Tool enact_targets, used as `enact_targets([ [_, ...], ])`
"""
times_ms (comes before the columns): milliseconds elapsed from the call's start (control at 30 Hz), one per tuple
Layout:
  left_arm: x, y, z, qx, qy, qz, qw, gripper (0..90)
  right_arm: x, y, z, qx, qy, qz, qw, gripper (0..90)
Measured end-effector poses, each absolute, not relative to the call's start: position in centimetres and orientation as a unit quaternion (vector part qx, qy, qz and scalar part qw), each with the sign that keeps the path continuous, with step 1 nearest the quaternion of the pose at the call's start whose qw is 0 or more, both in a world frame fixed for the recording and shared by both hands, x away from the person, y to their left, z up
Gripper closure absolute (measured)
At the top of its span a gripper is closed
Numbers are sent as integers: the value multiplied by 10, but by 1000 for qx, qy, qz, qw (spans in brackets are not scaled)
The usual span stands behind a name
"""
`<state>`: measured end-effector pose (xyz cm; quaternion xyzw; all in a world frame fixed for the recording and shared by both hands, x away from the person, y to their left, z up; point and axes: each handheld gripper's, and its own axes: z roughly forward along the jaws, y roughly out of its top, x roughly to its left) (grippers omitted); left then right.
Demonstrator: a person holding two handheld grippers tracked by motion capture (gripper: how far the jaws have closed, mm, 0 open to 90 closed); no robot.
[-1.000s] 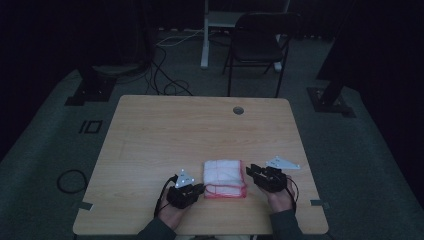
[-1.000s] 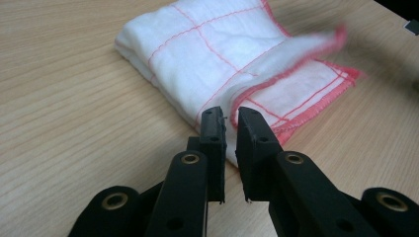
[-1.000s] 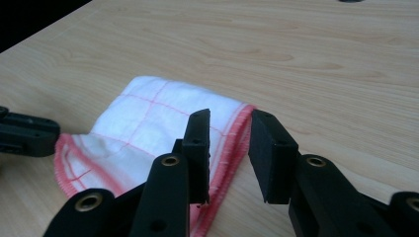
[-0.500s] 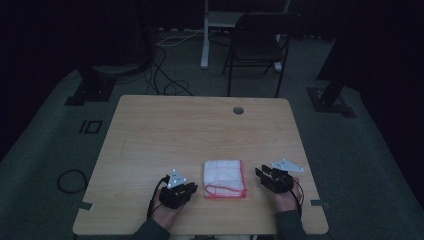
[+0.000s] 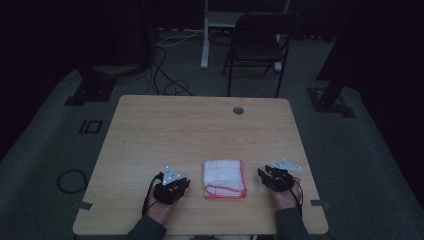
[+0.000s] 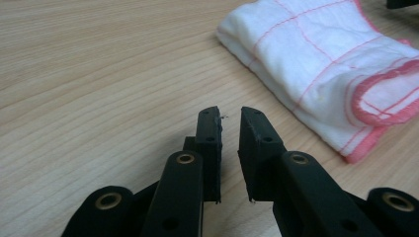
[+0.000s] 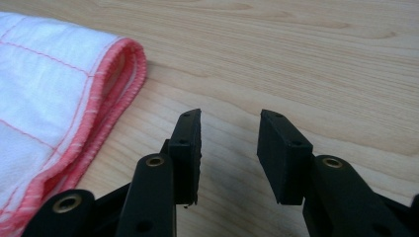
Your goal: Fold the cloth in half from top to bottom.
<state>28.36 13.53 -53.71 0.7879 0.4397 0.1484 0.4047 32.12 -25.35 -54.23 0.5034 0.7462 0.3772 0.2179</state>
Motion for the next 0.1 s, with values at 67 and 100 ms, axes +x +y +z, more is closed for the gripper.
enact_targets([
  [67, 284, 136, -537, 787, 441, 150, 405, 793, 322, -255, -543, 505, 745, 377, 218, 613],
  [100, 284, 136, -537, 787, 441, 150, 405, 793, 322, -255, -543, 506, 745, 377, 218, 610],
])
